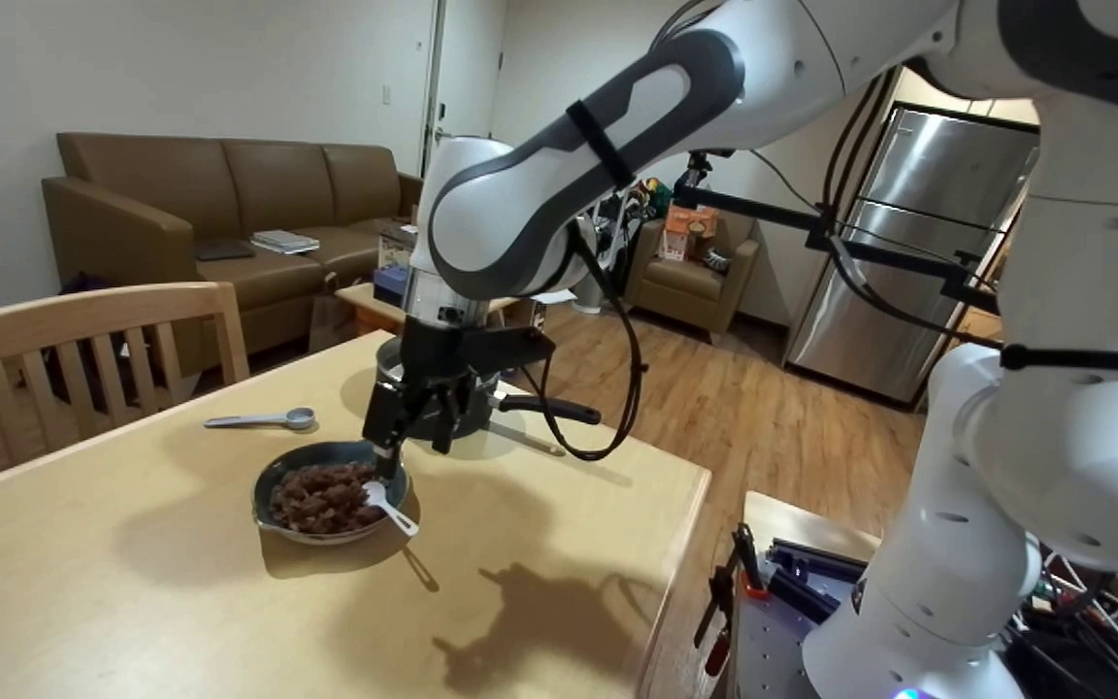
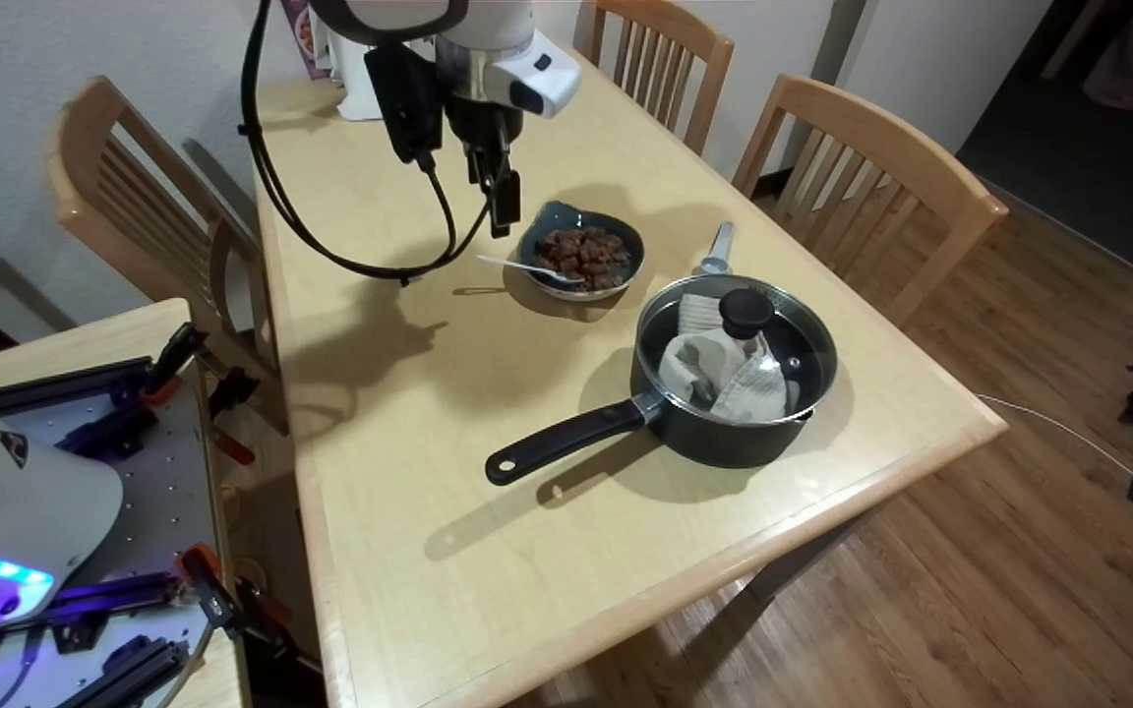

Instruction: Pick up the white spoon from the bowl and put it on the table.

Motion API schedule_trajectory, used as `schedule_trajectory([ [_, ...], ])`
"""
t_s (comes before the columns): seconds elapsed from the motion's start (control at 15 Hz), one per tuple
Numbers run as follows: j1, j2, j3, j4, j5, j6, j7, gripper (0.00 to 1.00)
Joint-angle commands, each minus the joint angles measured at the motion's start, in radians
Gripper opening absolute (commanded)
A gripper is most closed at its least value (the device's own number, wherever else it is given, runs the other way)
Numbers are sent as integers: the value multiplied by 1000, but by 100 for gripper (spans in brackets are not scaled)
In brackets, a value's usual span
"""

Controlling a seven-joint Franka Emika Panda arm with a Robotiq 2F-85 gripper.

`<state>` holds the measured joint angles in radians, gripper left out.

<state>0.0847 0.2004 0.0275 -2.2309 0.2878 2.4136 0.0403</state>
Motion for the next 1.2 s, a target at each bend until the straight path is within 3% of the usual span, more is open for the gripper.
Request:
schedule_trajectory([
  [0.0, 10, -1, -2, -4, -77, 30, 125, 100],
  [0.6, 64, 53, -8, 18, -243, 9, 401, 100],
  [0.93, 72, 95, -29, 24, -306, 21, 450, 100],
  [1.13, 66, 117, -28, 35, -282, 21, 435, 100],
])
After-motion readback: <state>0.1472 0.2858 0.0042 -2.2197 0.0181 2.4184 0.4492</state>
